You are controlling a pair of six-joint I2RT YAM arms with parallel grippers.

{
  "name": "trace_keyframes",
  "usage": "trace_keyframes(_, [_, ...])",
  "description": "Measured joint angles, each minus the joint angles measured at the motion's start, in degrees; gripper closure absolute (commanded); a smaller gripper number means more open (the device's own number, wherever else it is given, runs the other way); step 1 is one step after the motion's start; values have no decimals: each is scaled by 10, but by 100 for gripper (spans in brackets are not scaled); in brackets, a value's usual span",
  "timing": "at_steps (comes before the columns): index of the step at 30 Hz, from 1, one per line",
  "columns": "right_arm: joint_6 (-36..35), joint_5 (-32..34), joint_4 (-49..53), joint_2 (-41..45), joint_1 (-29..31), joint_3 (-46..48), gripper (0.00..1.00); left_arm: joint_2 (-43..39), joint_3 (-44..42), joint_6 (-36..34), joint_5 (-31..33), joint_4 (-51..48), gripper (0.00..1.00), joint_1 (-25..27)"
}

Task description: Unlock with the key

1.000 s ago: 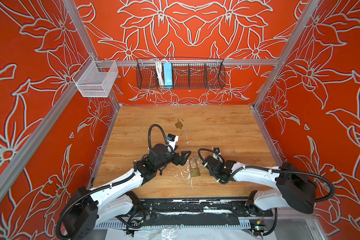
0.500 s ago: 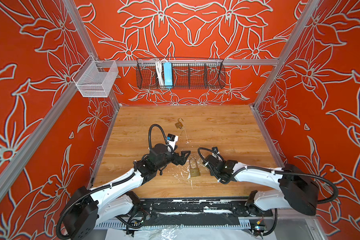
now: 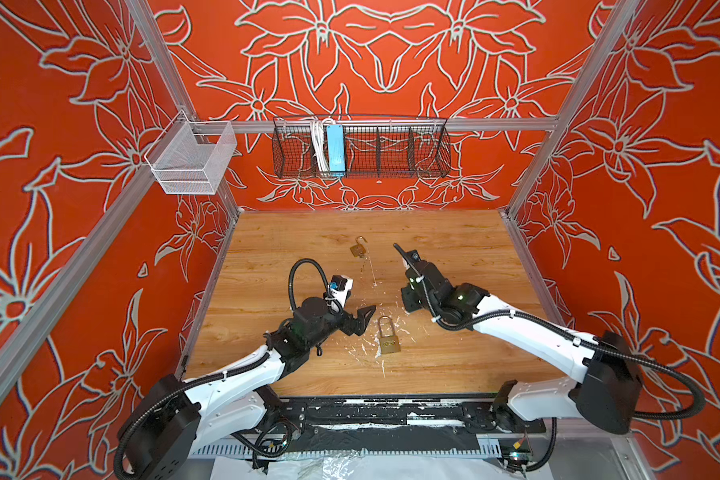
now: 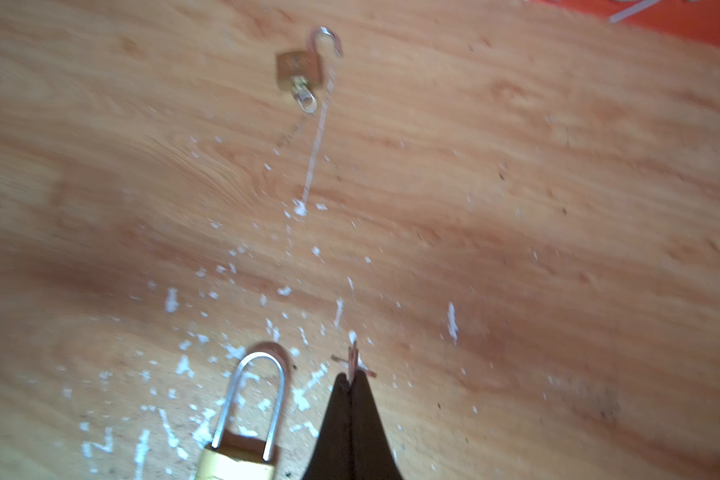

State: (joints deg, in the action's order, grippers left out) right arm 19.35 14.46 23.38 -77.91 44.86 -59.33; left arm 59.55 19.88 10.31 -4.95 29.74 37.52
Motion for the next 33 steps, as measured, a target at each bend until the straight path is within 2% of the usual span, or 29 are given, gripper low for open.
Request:
trace_keyframes(3, [-25, -40, -1, -19, -9, -33, 100, 18, -40, -36, -10, 76, 10, -1])
trace_keyframes(9, [-76, -120, -24, -43, -14, -53, 100, 107, -67, -114, -52, 228, 31, -1])
trace_keyframes(11, [-94, -147, -70, -35, -14, -29, 100, 134, -72, -130, -63, 267, 34, -1])
trace_keyframes(15, [-106, -194, -164, 14, -14, 80, 100, 173, -73, -157, -79, 318, 40, -1])
trace_keyframes(24, [-106, -228, -247, 106, -14, 156, 100, 212, -83, -194, -89, 403, 45, 6])
trace_keyframes(33, [-95, -269, -287, 111, -14, 169, 100, 211, -94, -210, -90, 440, 48, 30])
